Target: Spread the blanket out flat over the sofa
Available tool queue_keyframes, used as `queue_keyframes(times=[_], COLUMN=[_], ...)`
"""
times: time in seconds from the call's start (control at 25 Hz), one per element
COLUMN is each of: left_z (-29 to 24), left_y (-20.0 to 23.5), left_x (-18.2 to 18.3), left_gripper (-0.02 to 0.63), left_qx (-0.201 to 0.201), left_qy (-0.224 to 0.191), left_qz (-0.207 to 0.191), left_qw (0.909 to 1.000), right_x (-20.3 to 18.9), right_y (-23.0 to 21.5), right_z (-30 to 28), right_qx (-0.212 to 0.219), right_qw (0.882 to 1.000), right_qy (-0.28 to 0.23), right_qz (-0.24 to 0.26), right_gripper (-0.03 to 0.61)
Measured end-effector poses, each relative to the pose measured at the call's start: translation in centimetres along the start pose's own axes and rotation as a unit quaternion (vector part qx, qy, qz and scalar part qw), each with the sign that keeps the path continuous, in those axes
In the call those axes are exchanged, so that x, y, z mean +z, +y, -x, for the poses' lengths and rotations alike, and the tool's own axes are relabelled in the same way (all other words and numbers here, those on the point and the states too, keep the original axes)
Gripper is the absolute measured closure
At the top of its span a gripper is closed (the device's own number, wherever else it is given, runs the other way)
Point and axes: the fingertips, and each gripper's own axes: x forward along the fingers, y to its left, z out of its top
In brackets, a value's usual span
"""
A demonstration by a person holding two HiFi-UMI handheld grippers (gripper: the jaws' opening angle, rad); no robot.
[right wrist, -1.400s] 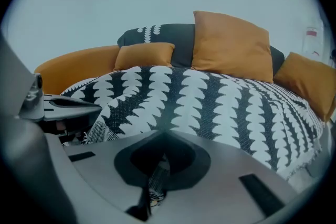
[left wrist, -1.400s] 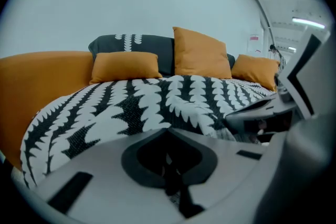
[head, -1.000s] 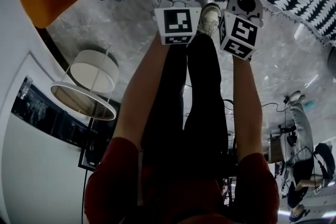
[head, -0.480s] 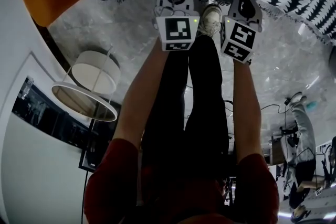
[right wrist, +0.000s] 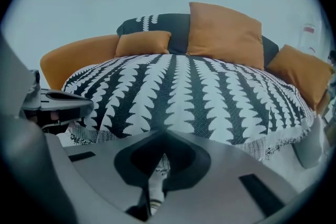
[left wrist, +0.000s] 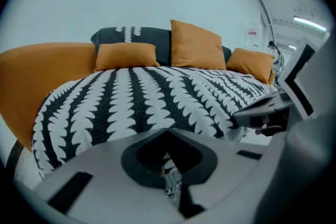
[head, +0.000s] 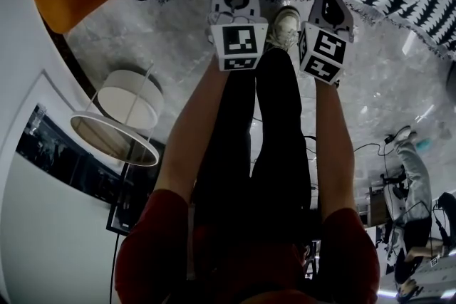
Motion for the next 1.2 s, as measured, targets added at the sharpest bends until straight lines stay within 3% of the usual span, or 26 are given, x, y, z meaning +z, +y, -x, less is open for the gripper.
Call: queue_keyframes(times=[0.24, 0.6, 0.8, 1.0, 1.2], left_z=[0.2, 4.3, 5.2, 7.3, 12.9], left_y=[-0.1, -1.9, -2.5, -4.3, -1.9], left_x=[-0.6, 4.2, 11.7, 17.6, 25.6], left_gripper=[0.597, 0.597, 0.597, 0.597, 0.597], left_qx=[0.038, 0.041, 0.053, 0.043, 0.047], left_qy=[-0.005, -0.026, -0.077, -0.116, -0.195], left_qz=[0.004, 0.001, -0.012, -0.034, -0.032], left_qw=[0.9993, 0.9988, 0.9955, 0.9917, 0.9792], right_x=[-0.7, 2.8, 9.9, 14.2, 22.0], right_y=[0.0, -0.1, -2.1, -4.3, -2.5], right_z=[-0.6, 4.3, 6.2, 9.9, 15.7], right_qx=[0.035, 0.051, 0.055, 0.045, 0.036], right_qw=[0.999, 0.997, 0.992, 0.985, 0.974], right_qy=[-0.026, -0.055, -0.114, -0.158, -0.22], right_qz=[-0.027, -0.028, -0.026, -0.046, -0.031], right_gripper=[0.566, 0.566, 0.566, 0.566, 0.566])
